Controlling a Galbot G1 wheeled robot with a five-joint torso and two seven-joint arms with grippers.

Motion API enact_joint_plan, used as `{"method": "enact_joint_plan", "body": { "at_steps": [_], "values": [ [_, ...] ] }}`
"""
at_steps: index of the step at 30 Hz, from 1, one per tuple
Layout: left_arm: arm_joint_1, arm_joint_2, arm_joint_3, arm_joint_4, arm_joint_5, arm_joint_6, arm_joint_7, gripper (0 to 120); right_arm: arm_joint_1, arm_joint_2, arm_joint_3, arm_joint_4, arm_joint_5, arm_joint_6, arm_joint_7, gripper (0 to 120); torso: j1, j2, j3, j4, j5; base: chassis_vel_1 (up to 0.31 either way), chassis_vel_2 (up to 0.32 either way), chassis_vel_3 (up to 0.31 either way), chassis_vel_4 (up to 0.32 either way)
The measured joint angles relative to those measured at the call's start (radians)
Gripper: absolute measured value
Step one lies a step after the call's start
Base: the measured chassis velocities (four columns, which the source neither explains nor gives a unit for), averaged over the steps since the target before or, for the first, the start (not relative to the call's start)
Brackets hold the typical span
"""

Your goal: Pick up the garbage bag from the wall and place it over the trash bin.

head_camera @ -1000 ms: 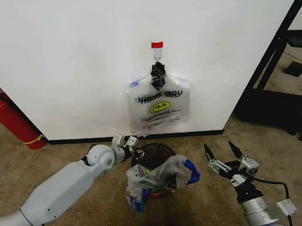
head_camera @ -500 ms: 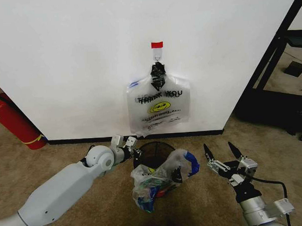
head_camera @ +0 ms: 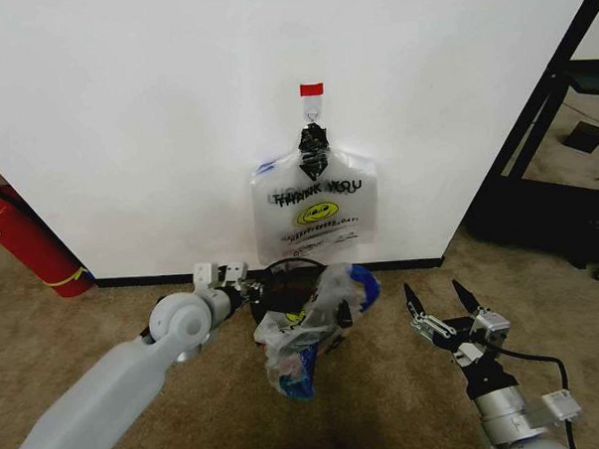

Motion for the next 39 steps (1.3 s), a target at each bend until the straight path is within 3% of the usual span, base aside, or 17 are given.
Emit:
{"method": "enact_joint_plan", "body": {
  "at_steps": [4, 12, 18, 23, 28, 39],
  "values": [
    [0.076, -0.030, -0.066, -0.043, -0.009, -0.045, -0.102, 4, 0.005, -0.003, -0.003, 0.000, 0.000, -0.010, 0.009, 100, 0.000, 0.000, 0.000, -0.0001, 0.0001, 0.000, 0.000, 0.000, 0.000],
    [0.181, -0.092, -0.113, -0.108, -0.064, -0.136, -0.236, 4, -0.003, -0.002, -0.001, 0.003, -0.004, -0.015, 0.017, 100, 0.000, 0.000, 0.000, -0.0002, 0.0001, 0.000, 0.000, 0.000, 0.000],
    [0.244, -0.155, -0.126, -0.132, -0.051, -0.210, -0.241, 4, -0.013, 0.005, -0.001, 0.007, -0.013, -0.015, 0.018, 100, 0.000, 0.000, 0.000, -0.0002, 0.0002, 0.000, 0.000, 0.000, 0.000],
    [0.278, -0.246, -0.107, -0.098, 0.047, -0.266, -0.218, 4, -0.028, 0.009, 0.002, 0.019, -0.025, -0.015, 0.020, 100, 0.000, 0.000, 0.000, -0.0003, 0.0002, 0.000, 0.000, 0.000, 0.000],
    [0.287, -0.292, -0.090, -0.071, 0.128, -0.296, -0.210, 4, -0.041, 0.009, 0.009, 0.026, -0.027, -0.016, 0.022, 100, 0.000, 0.000, 0.000, -0.0003, 0.0002, 0.000, 0.000, 0.000, 0.000],
    [0.297, -0.291, -0.070, -0.048, 0.185, -0.303, -0.217, 4, -0.042, 0.018, 0.007, 0.030, -0.031, -0.017, 0.024, 100, 0.000, 0.000, 0.000, -0.0001, 0.0002, 0.000, 0.000, 0.000, 0.000]
  ]
}}
